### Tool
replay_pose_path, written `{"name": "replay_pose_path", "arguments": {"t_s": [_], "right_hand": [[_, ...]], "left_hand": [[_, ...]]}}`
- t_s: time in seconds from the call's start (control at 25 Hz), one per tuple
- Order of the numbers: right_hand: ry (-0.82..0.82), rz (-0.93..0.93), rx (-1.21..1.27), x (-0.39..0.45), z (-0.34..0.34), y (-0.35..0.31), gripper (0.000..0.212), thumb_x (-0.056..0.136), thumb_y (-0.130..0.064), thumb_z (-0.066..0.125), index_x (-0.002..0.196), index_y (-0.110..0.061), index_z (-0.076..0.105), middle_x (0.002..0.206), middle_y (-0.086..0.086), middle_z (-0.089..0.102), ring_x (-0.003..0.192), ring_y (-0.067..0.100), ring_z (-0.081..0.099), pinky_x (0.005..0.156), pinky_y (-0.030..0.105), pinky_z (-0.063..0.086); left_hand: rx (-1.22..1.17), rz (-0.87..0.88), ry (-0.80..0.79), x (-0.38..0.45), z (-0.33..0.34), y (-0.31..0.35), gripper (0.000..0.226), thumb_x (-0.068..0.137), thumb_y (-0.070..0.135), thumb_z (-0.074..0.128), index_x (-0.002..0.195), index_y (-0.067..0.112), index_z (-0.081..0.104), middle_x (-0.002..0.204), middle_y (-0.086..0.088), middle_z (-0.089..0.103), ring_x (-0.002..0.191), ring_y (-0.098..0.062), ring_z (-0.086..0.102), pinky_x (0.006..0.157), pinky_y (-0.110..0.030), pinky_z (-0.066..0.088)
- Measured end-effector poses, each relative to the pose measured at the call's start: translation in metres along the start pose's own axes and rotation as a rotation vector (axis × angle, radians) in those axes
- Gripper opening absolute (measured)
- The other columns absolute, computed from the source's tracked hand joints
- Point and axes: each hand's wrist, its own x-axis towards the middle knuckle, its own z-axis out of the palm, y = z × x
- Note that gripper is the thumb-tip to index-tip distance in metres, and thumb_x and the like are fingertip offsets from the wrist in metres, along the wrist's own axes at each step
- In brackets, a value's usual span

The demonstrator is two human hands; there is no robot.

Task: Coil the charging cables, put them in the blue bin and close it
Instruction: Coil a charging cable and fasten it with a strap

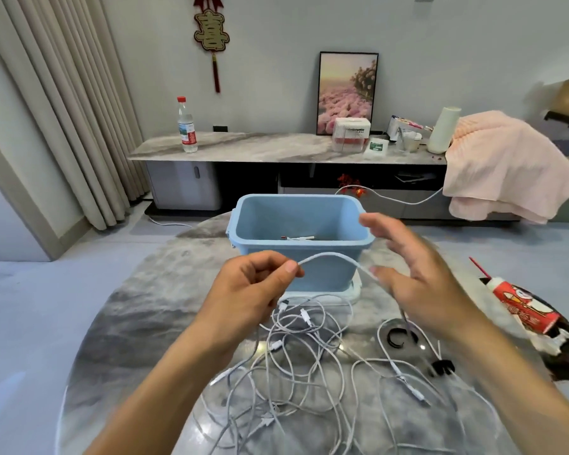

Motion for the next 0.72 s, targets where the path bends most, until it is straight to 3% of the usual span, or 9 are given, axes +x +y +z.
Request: {"name": "replay_pose_path", "arguments": {"t_s": [0.08, 0.12, 0.16, 0.24, 0.36, 0.48, 0.6, 0.72], "right_hand": [[-0.28, 0.012, 0.375, -0.007, 0.028, -0.034, 0.034, 0.089, -0.029, 0.055, 0.123, -0.031, 0.062, 0.107, 0.006, 0.073, 0.096, 0.024, 0.069, 0.087, 0.037, 0.055], [-0.316, 0.073, 0.473, -0.008, 0.034, -0.041, 0.029, 0.093, -0.039, 0.052, 0.117, -0.028, 0.066, 0.091, 0.014, 0.073, 0.073, 0.03, 0.07, 0.07, 0.039, 0.057], [-0.328, 0.152, 0.538, -0.009, 0.036, -0.046, 0.034, 0.096, -0.047, 0.048, 0.114, -0.025, 0.067, 0.081, 0.02, 0.071, 0.055, 0.031, 0.064, 0.056, 0.037, 0.054], [-0.379, 0.301, 0.705, -0.009, 0.031, -0.051, 0.051, 0.096, -0.051, 0.039, 0.119, -0.013, 0.065, 0.076, 0.023, 0.067, 0.042, 0.026, 0.054, 0.043, 0.03, 0.048], [-0.29, 0.291, 0.979, -0.003, 0.021, -0.05, 0.061, 0.097, -0.053, 0.032, 0.125, -0.006, 0.057, 0.094, 0.017, 0.069, 0.057, 0.024, 0.062, 0.043, 0.029, 0.052], [-0.069, 0.147, 1.277, 0.008, -0.01, -0.036, 0.059, 0.102, -0.054, 0.028, 0.118, -0.009, 0.063, 0.107, 0.013, 0.071, 0.087, 0.028, 0.071, 0.064, 0.036, 0.06], [0.111, 0.139, 1.456, 0.01, -0.039, -0.018, 0.057, 0.101, -0.049, 0.032, 0.109, -0.006, 0.068, 0.113, 0.014, 0.071, 0.104, 0.03, 0.07, 0.075, 0.04, 0.059], [0.268, 0.141, 1.578, 0.01, -0.05, 0.007, 0.052, 0.098, -0.045, 0.036, 0.105, -0.006, 0.069, 0.109, 0.012, 0.071, 0.105, 0.03, 0.069, 0.083, 0.042, 0.058]], "left_hand": [[-0.017, 0.07, 0.028, 0.0, 0.001, 0.002, 0.021, 0.085, 0.022, 0.063, 0.086, 0.003, 0.072, 0.05, 0.003, 0.036, 0.044, -0.008, 0.027, 0.042, -0.017, 0.024], [-0.01, 0.114, 0.042, -0.001, 0.0, 0.003, 0.023, 0.083, 0.025, 0.064, 0.086, 0.004, 0.073, 0.049, 0.005, 0.038, 0.044, -0.008, 0.028, 0.042, -0.016, 0.025], [0.01, 0.166, 0.052, -0.002, 0.001, 0.006, 0.022, 0.081, 0.025, 0.065, 0.086, 0.005, 0.073, 0.049, 0.006, 0.041, 0.044, -0.007, 0.031, 0.043, -0.015, 0.027], [0.056, 0.245, 0.046, -0.003, 0.004, 0.007, 0.013, 0.078, 0.019, 0.069, 0.087, 0.01, 0.07, 0.052, 0.0, 0.045, 0.045, -0.008, 0.034, 0.044, -0.015, 0.028], [0.08, 0.141, -0.053, 0.0, 0.005, -0.005, 0.019, 0.084, 0.008, 0.072, 0.098, 0.014, 0.062, 0.054, -0.008, 0.043, 0.044, -0.012, 0.034, 0.042, -0.018, 0.029], [0.331, 0.047, -0.099, 0.004, -0.001, -0.017, 0.006, 0.088, 0.011, 0.071, 0.086, 0.014, 0.066, 0.051, 0.004, 0.049, 0.045, -0.011, 0.039, 0.046, -0.022, 0.034], [0.324, 0.035, -0.019, 0.008, -0.002, -0.019, 0.012, 0.09, 0.014, 0.068, 0.08, 0.007, 0.068, 0.05, 0.006, 0.05, 0.048, -0.012, 0.041, 0.049, -0.022, 0.034], [0.395, 0.096, 0.052, 0.012, -0.003, -0.014, 0.023, 0.09, 0.023, 0.067, 0.073, 0.007, 0.07, 0.049, 0.005, 0.049, 0.049, -0.011, 0.041, 0.051, -0.026, 0.034]]}}
